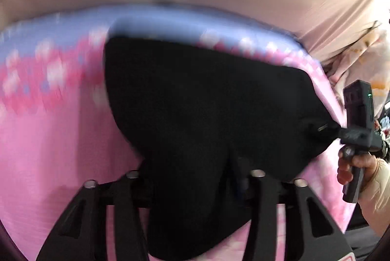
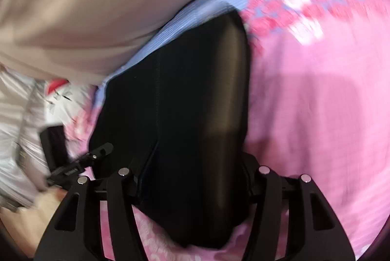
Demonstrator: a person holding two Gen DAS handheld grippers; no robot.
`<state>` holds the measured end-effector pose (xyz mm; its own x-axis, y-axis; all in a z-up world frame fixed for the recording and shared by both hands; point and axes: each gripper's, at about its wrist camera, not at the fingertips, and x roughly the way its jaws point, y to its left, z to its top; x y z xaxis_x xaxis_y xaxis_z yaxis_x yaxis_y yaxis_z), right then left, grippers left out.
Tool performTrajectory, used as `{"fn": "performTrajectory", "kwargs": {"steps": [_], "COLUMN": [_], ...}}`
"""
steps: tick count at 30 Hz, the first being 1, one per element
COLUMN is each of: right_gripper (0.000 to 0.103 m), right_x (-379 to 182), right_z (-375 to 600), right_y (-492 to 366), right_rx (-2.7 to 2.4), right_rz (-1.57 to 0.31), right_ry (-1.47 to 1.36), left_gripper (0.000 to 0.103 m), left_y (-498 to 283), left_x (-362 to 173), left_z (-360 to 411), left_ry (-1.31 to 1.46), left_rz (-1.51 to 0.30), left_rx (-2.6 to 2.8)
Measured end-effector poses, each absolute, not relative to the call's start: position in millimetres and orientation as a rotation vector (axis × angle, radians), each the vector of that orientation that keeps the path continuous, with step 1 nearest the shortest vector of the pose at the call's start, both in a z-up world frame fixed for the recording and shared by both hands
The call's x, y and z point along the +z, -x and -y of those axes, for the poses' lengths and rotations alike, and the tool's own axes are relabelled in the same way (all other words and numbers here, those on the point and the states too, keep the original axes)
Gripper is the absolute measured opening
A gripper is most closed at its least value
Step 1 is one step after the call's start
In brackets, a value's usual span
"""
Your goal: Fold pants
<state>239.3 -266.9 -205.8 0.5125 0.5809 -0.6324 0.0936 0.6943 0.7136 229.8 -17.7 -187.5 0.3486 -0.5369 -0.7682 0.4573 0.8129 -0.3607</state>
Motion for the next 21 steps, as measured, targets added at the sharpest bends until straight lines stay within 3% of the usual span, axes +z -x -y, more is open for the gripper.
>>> {"fn": "performTrajectory", "kwargs": {"steps": [4, 9, 13, 16, 20, 21], "right_gripper": [0.057, 0.056, 0.048, 0.045, 0.044, 0.039], "right_x": [-177.5, -128.7, -95.8, -96.7, -136.0, -145.8], "right_z": [287.6, 309.3, 288.3, 252.8, 222.2, 223.2], "right_y": [-203.6, -166.6, -168.2, -195.7, -232.1, -236.3], "right_rx": [0.209, 0.108, 0.155, 0.229, 0.208, 0.19], "right_rz": [-0.982, -0.886, -0.829, -0.837, -0.901, -0.913], "right_ry": [-0.724, -0.693, -0.602, -0.534, -0.518, -0.512], "left_gripper": [0.051, 0.048, 0.048, 0.051, 0.051, 0.051], "left_y": [-219.3, -195.0, -181.0, -182.6, -199.1, -206.2], "left_x": [-181.5, -144.0, -98.6, -82.2, -117.2, -137.3], "left_z": [-10.8, -33.6, -36.5, -8.7, 47.7, 57.3], "left_ry": [0.187, 0.053, 0.021, 0.003, -0.104, -0.139], "left_rz": [-1.003, -0.929, -0.844, -0.83, -0.922, -0.955], "left_rx": [-0.663, -0.55, -0.525, -0.519, -0.464, -0.424]}}
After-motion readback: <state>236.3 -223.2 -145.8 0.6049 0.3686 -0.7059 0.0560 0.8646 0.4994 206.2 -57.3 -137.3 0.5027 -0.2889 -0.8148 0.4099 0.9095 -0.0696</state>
